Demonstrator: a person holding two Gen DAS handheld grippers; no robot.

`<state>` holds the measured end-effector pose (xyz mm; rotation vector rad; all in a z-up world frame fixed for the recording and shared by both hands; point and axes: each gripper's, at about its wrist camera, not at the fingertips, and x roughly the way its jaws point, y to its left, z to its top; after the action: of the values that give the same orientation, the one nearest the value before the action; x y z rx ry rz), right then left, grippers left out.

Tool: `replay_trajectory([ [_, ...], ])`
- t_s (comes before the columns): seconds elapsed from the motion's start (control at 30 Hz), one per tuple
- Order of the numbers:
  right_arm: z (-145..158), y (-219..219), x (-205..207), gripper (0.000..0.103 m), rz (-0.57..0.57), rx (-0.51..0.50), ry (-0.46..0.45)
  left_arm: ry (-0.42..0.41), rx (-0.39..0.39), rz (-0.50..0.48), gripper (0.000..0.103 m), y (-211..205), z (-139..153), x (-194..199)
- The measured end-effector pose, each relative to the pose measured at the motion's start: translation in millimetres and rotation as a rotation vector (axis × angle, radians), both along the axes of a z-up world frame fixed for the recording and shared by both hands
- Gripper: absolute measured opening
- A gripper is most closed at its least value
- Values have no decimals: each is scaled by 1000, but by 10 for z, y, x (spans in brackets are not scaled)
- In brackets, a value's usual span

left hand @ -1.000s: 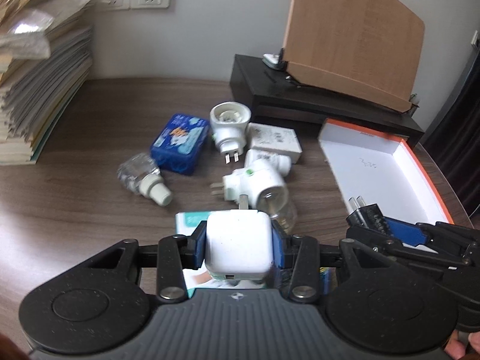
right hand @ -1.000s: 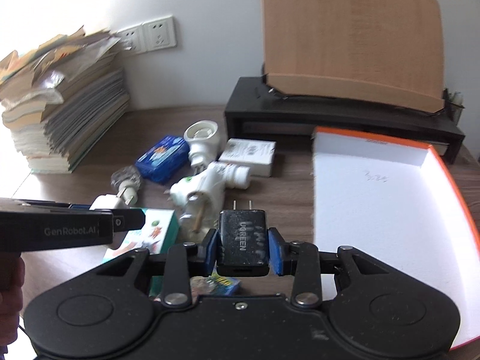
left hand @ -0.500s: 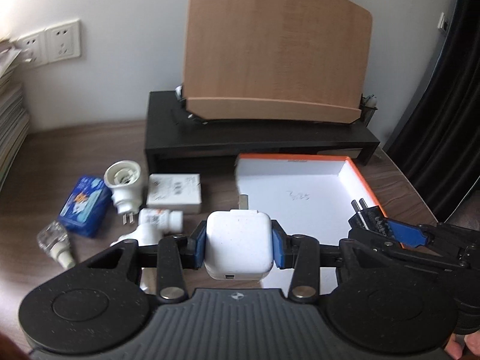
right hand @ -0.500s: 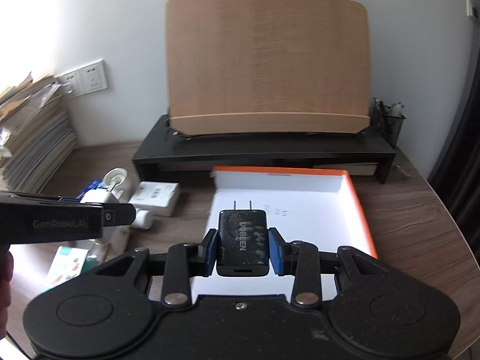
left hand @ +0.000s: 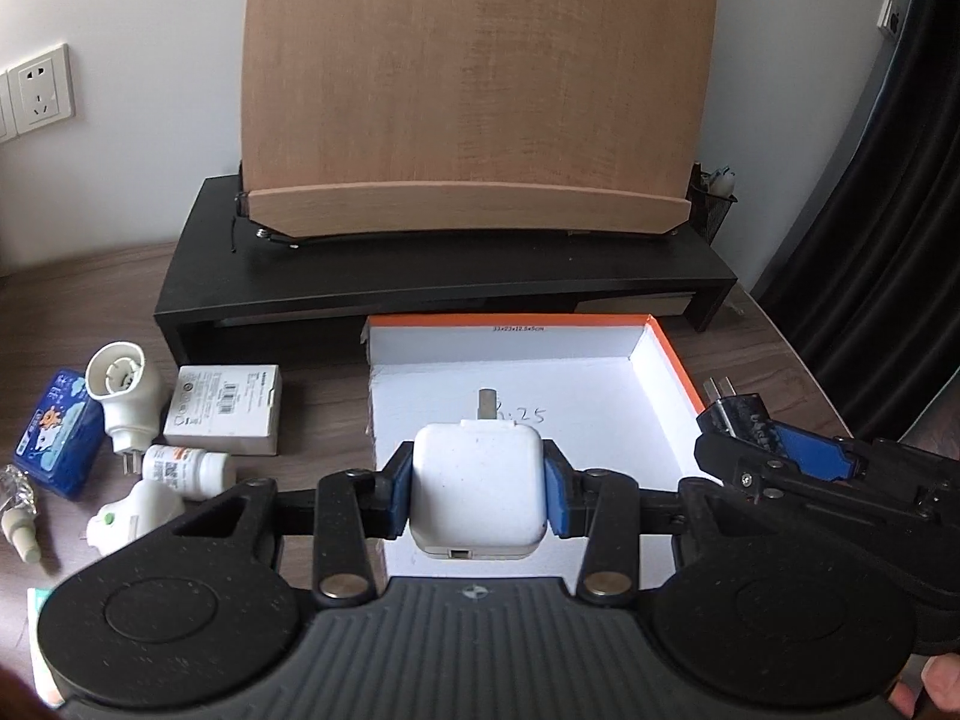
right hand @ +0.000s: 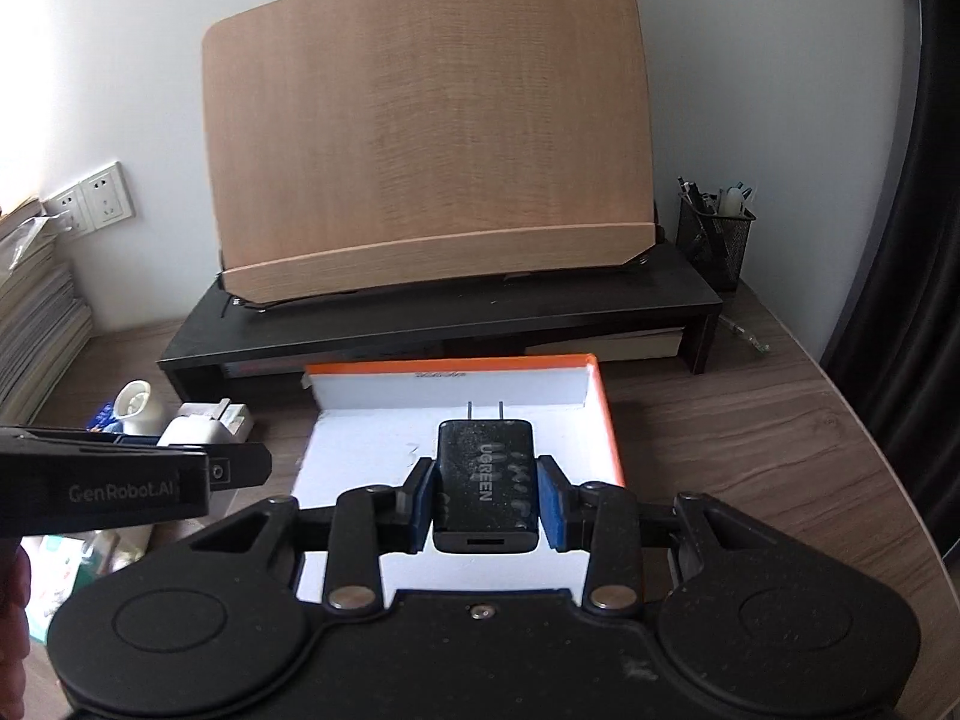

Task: Organize rigid objects
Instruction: 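Carry the white charger with the left tool while the right tool carries the black charger into the white box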

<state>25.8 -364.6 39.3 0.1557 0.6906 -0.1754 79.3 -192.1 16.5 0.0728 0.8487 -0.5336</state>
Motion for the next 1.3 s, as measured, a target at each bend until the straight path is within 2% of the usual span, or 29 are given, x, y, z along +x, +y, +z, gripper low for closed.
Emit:
replay_trajectory([
  [0.43, -74, -216, 390, 43, 29, 0, 1, -4, 26, 31, 42, -314, -80, 223],
  [1.3, -170, -203, 691, 43, 30, -2, 20, 15, 42, 52, 42, -408, -196, 467],
])
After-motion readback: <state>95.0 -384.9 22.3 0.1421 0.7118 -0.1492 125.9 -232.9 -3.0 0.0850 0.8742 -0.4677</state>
